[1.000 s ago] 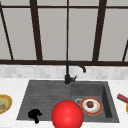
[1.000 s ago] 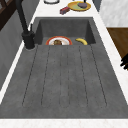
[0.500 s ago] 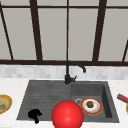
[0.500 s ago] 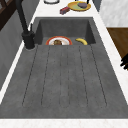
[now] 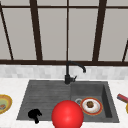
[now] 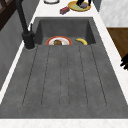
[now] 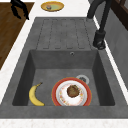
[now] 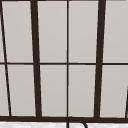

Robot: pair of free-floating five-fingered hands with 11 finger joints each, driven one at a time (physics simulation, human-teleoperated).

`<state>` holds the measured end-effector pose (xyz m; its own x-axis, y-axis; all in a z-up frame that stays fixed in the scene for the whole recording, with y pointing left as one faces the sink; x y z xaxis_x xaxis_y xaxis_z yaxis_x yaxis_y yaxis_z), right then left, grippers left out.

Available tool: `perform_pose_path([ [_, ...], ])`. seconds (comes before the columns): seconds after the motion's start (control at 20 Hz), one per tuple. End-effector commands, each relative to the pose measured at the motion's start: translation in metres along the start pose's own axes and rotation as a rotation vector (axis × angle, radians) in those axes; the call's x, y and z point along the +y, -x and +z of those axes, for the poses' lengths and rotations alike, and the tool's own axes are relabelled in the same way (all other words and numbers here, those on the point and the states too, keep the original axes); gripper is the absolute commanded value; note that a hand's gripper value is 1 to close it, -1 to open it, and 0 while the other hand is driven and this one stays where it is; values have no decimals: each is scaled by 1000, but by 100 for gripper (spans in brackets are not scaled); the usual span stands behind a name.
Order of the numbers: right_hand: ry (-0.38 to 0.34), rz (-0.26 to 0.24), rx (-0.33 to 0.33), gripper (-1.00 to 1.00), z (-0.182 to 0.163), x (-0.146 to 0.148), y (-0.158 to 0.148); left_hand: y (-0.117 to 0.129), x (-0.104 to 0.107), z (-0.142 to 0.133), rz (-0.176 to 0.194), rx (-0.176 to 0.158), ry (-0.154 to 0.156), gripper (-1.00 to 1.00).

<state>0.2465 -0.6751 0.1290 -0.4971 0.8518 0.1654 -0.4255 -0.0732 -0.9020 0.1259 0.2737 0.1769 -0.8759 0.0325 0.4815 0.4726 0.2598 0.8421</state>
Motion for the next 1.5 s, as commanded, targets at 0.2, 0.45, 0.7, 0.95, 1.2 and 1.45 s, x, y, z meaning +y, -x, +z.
perform_pose_path([
  [0.2, -161, 124, -29, -100, -13, 16, -7, 0, 0, 0, 0, 0, 0, 0],
  [0.45, -157, 59, -44, -100, -15, -7, 8, 0, 0, 0, 0, 0, 0, 0],
  [0.7, -138, 26, -66, -100, 5, -43, 26, 0, 0, 0, 0, 0, 0, 0],
  [0.95, -248, 65, -22, -100, -15, -31, 26, 0, 0, 0, 0, 0, 0, 0],
  [1.2, -340, 127, 42, -100, -35, -33, 29, 0, 0, 0, 0, 0, 0, 0],
  [1.45, -334, 140, 65, -100, -40, -11, 33, 0, 0, 0, 0, 0, 0, 0],
])
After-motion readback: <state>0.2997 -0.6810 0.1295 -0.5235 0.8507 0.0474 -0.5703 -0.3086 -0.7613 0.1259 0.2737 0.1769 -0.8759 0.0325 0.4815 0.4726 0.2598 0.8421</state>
